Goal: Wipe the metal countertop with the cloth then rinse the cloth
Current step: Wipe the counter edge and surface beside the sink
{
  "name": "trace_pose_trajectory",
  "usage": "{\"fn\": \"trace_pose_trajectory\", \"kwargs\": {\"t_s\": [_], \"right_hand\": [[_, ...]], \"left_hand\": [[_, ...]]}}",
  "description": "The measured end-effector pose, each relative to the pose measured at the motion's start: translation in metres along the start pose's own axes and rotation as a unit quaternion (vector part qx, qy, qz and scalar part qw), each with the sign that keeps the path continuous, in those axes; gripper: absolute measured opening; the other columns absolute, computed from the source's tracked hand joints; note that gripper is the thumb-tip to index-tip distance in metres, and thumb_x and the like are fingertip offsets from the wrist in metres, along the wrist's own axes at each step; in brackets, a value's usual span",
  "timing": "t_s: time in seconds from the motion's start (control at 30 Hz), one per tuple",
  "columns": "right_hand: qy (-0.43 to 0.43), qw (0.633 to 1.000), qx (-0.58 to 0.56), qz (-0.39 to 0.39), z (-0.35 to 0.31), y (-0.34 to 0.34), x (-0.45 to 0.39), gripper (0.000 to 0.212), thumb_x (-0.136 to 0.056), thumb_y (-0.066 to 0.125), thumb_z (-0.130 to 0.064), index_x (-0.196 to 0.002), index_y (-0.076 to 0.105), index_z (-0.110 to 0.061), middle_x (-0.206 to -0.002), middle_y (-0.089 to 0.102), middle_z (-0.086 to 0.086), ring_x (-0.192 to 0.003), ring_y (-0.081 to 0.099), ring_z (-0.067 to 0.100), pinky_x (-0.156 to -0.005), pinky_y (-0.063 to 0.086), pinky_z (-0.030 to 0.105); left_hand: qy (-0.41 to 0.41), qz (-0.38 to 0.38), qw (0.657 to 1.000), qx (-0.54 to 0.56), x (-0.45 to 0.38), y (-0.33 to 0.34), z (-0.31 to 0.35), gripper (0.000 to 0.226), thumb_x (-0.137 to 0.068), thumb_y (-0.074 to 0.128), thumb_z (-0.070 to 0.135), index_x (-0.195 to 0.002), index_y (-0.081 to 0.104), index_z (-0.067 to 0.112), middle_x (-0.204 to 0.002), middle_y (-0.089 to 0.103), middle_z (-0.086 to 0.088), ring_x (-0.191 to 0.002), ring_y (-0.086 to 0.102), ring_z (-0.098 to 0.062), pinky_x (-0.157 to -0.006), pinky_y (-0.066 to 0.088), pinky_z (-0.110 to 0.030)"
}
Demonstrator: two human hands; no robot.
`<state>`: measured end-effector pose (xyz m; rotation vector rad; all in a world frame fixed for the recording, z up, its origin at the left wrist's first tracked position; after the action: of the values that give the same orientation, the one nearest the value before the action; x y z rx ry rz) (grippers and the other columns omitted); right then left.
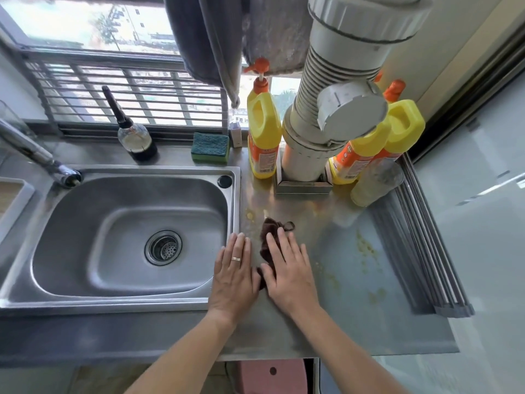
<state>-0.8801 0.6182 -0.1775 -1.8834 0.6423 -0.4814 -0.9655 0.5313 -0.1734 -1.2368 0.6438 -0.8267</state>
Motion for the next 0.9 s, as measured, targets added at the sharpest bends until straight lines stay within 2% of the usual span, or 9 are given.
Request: {"fn": "trace_pose_trajectory", "kwargs": {"t_s": [0.1, 0.23, 0.3, 0.37, 0.5, 0.67, 0.77, 0.9], "right_hand": [[-0.043, 0.997, 0.047, 0.044, -0.007, 0.002, -0.005, 0.064, -0.101, 0.047, -0.040, -0.159, 0.033, -0.018, -0.170, 0.019, 0.006, -0.158, 0.013, 0.025, -0.127, 0.018, 0.052], [-0.219, 0.974, 0.025, 0.056, -0.040, 0.004, -0.028, 0.056, -0.102, 0.053, -0.026, -0.154, 0.042, -0.010, -0.166, 0.030, 0.008, -0.156, 0.022, 0.024, -0.125, 0.027, 0.046], [-0.252, 0.965, 0.038, 0.059, -0.049, 0.007, -0.042, 0.054, -0.101, 0.055, -0.023, -0.152, 0.045, -0.009, -0.163, 0.035, 0.009, -0.154, 0.029, 0.025, -0.124, 0.030, 0.045], [-0.217, 0.973, 0.040, 0.065, -0.050, 0.007, -0.062, 0.053, -0.102, 0.053, -0.024, -0.152, 0.046, -0.008, -0.162, 0.038, 0.010, -0.152, 0.033, 0.026, -0.123, 0.032, 0.047], [-0.138, 0.989, 0.027, 0.036, -0.042, 0.005, -0.101, 0.054, -0.104, 0.044, -0.029, -0.155, 0.041, -0.011, -0.165, 0.032, 0.006, -0.155, 0.028, 0.022, -0.124, 0.025, 0.047], [-0.100, 0.992, 0.025, 0.074, -0.009, -0.010, -0.096, 0.048, -0.103, 0.050, -0.026, -0.149, 0.051, -0.013, -0.158, 0.046, 0.005, -0.147, 0.042, 0.021, -0.114, 0.039, 0.041], [-0.039, 0.990, 0.053, 0.126, 0.040, -0.029, -0.063, 0.043, -0.102, 0.053, -0.027, -0.144, 0.057, -0.017, -0.152, 0.053, 0.001, -0.139, 0.052, 0.020, -0.104, 0.040, 0.039], [0.028, 0.984, 0.083, 0.153, 0.114, -0.054, -0.001, 0.036, -0.101, 0.052, -0.023, -0.135, 0.064, -0.018, -0.142, 0.062, 0.003, -0.128, 0.059, 0.023, -0.097, 0.041, 0.040]], "left_hand": [[0.001, 0.018, 1.000, 0.024, 0.003, 0.003, 0.001, 0.059, -0.095, 0.037, 0.028, -0.146, 0.050, 0.002, -0.154, 0.047, -0.013, -0.151, 0.033, -0.027, -0.120, 0.031, -0.044], [-0.018, 0.060, 0.996, 0.067, 0.003, -0.002, 0.000, 0.060, -0.088, 0.042, 0.023, -0.145, 0.048, 0.002, -0.152, 0.045, -0.012, -0.146, 0.038, -0.027, -0.120, 0.030, -0.042], [-0.039, 0.073, 0.994, 0.071, 0.003, -0.004, -0.004, 0.061, -0.087, 0.044, 0.024, -0.144, 0.048, 0.001, -0.150, 0.044, -0.013, -0.142, 0.041, -0.029, -0.120, 0.029, -0.041], [-0.053, 0.076, 0.993, 0.067, 0.002, -0.003, -0.007, 0.063, -0.088, 0.046, 0.026, -0.145, 0.047, 0.001, -0.150, 0.044, -0.014, -0.141, 0.042, -0.030, -0.119, 0.030, -0.040], [-0.049, 0.056, 0.996, 0.047, 0.003, 0.003, -0.007, 0.068, -0.086, 0.049, 0.030, -0.147, 0.046, 0.001, -0.152, 0.044, -0.015, -0.141, 0.042, -0.031, -0.117, 0.036, -0.043], [-0.040, 0.039, 0.998, 0.018, 0.002, 0.003, -0.006, 0.065, -0.084, 0.047, 0.033, -0.143, 0.053, 0.005, -0.150, 0.047, -0.018, -0.138, 0.046, -0.034, -0.109, 0.045, -0.047], [-0.019, 0.038, 0.999, 0.010, 0.004, 0.002, -0.003, 0.068, -0.085, 0.048, 0.035, -0.146, 0.050, 0.006, -0.154, 0.045, -0.015, -0.146, 0.039, -0.032, -0.115, 0.037, -0.048], [0.073, 0.031, 0.997, -0.005, 0.008, 0.010, 0.007, 0.069, -0.088, 0.047, 0.034, -0.151, 0.045, 0.006, -0.156, 0.045, -0.010, -0.152, 0.030, -0.027, -0.124, 0.023, -0.048]]}}
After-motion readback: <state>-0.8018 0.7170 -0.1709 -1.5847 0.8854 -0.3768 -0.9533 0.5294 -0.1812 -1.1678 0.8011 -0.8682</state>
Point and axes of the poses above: each hand's wrist, its own x-axis away from the middle knuckle, its own y-axis out of the palm, z = x × y, the point moved 10 cm from there along -x, towards the middle knuckle
